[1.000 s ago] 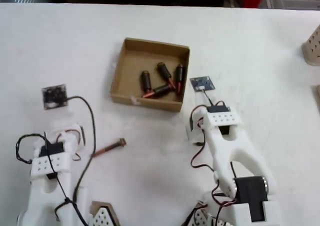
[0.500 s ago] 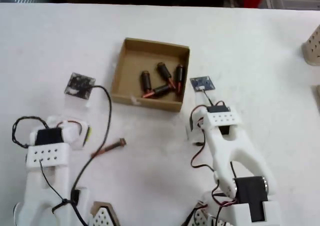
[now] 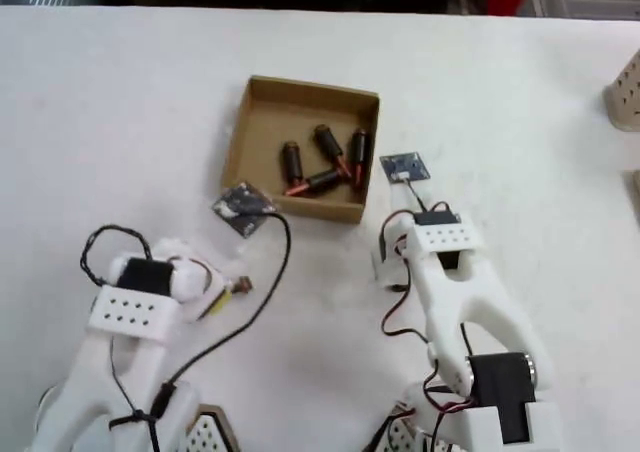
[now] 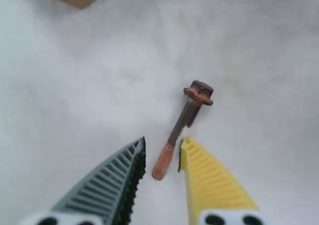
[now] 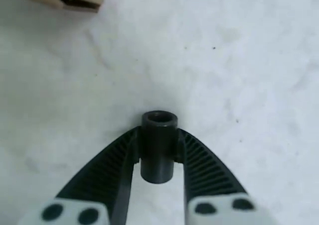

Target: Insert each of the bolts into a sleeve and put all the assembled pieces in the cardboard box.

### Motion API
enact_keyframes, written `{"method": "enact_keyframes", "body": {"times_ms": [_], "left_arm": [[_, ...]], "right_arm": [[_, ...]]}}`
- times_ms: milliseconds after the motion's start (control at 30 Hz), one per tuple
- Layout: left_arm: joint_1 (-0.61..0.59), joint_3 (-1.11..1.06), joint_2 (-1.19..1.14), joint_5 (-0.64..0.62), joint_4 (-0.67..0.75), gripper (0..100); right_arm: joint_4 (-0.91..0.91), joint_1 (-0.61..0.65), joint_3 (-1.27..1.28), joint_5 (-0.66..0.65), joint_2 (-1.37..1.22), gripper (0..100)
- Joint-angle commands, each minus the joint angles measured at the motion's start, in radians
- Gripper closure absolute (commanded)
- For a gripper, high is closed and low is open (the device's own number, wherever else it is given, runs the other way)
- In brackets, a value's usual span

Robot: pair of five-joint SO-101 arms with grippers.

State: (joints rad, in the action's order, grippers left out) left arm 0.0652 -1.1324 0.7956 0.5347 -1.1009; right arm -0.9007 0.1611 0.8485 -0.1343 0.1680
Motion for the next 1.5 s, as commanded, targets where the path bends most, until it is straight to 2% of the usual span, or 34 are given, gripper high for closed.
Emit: {"method": "enact_keyframes", "body": {"times_ms": [0,167,433,533,667,867,1000,1200,1467], "left_arm": [[0.044,-0.008,-0.001,0.003,0.029,86],[0.065,-0.052,-0.002,0.003,0.101,86],[0.082,-0.075,-0.018,0.002,0.130,86],[0.085,-0.041,-0.102,-0.041,0.143,85],[0.079,0.046,-0.266,-0.052,0.137,81],[0.079,0.170,-0.440,-0.061,0.123,81],[0.084,0.204,-0.495,-0.112,0.123,81],[0.084,0.206,-0.532,-0.112,0.078,81],[0.087,0.206,-0.559,-0.117,0.109,83]], "right_arm": [[0.012,0.001,-0.020,0.005,0.007,98.1],[0.008,0.001,-0.020,-0.069,0.007,98.1],[0.008,0.001,-0.020,-0.069,0.008,98.1],[0.012,-0.022,-0.020,-0.069,0.008,98.1],[0.013,-0.028,-0.020,-0.069,0.008,98.1],[0.013,-0.028,-0.020,-0.069,0.008,98.1],[0.013,-0.028,-0.020,-0.069,0.008,98.1],[0.013,-0.030,-0.020,-0.071,0.008,98.1],[0.013,-0.030,-0.020,-0.071,0.008,98.1]]}}
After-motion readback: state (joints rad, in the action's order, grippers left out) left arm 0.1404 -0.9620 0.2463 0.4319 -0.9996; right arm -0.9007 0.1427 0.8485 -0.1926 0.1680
